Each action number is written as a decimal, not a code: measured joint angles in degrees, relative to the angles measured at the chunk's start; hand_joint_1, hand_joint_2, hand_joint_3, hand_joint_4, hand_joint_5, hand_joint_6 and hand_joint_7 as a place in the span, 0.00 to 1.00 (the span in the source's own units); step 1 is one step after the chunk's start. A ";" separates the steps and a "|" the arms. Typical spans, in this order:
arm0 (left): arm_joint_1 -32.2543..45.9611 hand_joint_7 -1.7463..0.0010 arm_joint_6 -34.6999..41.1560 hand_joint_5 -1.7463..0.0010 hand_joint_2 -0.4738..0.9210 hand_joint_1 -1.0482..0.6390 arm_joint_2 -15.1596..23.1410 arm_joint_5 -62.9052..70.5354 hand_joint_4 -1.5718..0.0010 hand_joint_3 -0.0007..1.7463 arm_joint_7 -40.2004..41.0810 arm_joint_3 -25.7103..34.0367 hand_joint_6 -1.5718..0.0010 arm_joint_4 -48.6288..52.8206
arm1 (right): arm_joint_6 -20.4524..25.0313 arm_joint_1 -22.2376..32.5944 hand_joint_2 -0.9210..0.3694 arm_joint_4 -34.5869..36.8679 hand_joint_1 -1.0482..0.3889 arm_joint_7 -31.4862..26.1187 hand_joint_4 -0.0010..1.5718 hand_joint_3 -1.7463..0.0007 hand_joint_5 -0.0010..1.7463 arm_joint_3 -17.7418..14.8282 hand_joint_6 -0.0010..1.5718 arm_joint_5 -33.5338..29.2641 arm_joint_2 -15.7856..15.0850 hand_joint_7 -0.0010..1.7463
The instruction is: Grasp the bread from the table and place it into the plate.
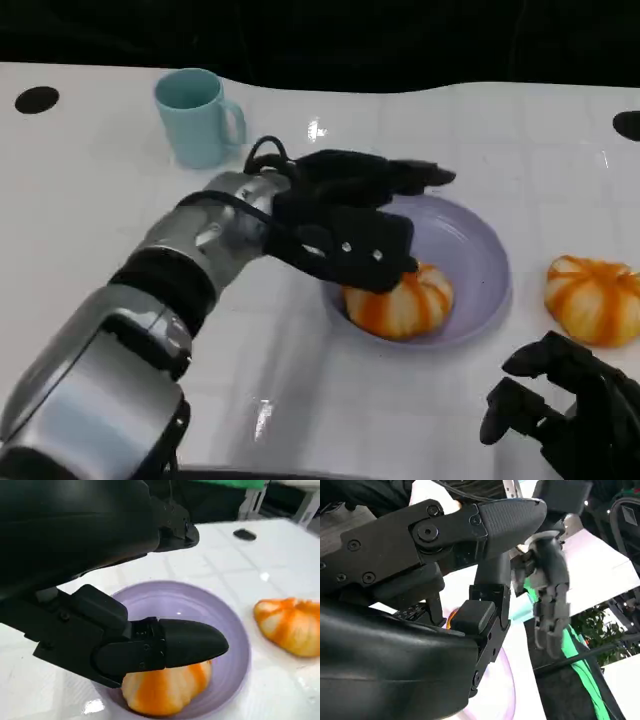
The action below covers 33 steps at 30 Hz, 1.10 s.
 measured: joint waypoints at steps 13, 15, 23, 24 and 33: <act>18.90 0.94 0.38 0.74 1.00 0.13 2.00 -33.22 0.81 0.29 -25.40 19.56 0.80 -12.69 | 0.25 -0.02 0.00 -0.21 0.37 -0.30 0.46 0.88 0.87 -0.03 0.52 0.13 -0.14 0.53; 21.65 0.94 0.63 0.64 1.00 0.14 1.58 -36.91 0.79 0.27 -26.52 21.95 0.76 -15.15 | 0.42 0.01 0.00 -0.30 0.37 -0.34 0.46 0.88 0.87 -0.03 0.52 0.21 -0.14 0.53; 33.03 0.63 10.67 0.36 1.00 0.20 -1.55 -52.43 0.58 0.20 -30.10 29.71 0.52 -27.42 | 0.70 0.18 0.00 -0.63 0.37 -0.88 0.47 0.87 0.87 0.02 0.53 0.13 -0.08 0.53; 34.58 0.45 13.25 0.23 1.00 0.21 -1.89 -54.19 0.59 0.20 -30.20 30.41 0.56 -29.62 | 0.70 0.17 0.00 -0.64 0.37 -0.88 0.47 0.87 0.87 0.06 0.53 0.11 -0.04 0.53; 52.14 0.00 27.41 0.00 1.00 0.30 -6.71 -60.53 0.49 0.27 -16.46 34.26 0.66 -53.66 | 0.70 0.41 0.00 -0.88 0.37 -0.82 0.48 0.87 0.86 0.13 0.53 0.14 0.04 0.52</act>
